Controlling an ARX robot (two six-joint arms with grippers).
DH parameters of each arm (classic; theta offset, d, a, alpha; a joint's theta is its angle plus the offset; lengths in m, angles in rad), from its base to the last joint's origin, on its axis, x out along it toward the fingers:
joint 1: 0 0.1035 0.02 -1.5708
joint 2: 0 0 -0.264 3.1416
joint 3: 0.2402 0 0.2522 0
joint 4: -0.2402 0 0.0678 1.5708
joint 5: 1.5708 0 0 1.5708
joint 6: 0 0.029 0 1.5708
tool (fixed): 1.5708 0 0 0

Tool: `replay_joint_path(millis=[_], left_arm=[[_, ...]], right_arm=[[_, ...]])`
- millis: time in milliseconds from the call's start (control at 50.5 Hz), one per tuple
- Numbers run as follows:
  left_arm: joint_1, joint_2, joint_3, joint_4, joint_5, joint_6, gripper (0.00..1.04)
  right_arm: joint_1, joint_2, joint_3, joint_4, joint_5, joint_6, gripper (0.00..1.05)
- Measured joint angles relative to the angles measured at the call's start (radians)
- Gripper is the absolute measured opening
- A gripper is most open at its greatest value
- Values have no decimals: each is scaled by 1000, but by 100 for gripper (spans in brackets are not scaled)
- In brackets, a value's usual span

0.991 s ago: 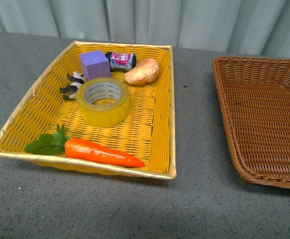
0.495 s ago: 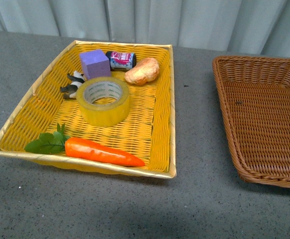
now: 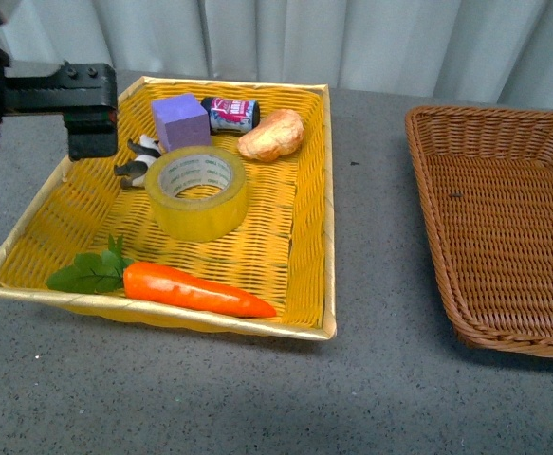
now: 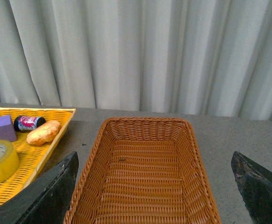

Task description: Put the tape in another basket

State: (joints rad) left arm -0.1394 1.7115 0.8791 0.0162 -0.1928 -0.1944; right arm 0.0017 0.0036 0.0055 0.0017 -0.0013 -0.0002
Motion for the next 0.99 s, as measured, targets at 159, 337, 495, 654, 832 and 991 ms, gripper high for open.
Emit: replay_joint_path(millis=[159, 337, 495, 654, 832, 991], left_arm=[[-41, 105, 104, -75, 32, -64, 98], [-81, 192, 193, -100, -12, -114, 98], [-84, 258, 239, -131, -35, -169, 98], [-85, 300, 280, -121, -2, -205, 98], [-89, 359, 367, -222, -21, -302, 98], [-92, 395, 404, -271, -32, -340, 98]], right_arm=[[0, 0, 0, 0, 0, 0, 96], [0, 0, 0, 0, 0, 0, 96], [0, 0, 0, 0, 0, 0, 96], [0, 0, 0, 0, 0, 0, 96], [0, 0, 0, 0, 0, 0, 96], [0, 0, 0, 0, 0, 0, 96]])
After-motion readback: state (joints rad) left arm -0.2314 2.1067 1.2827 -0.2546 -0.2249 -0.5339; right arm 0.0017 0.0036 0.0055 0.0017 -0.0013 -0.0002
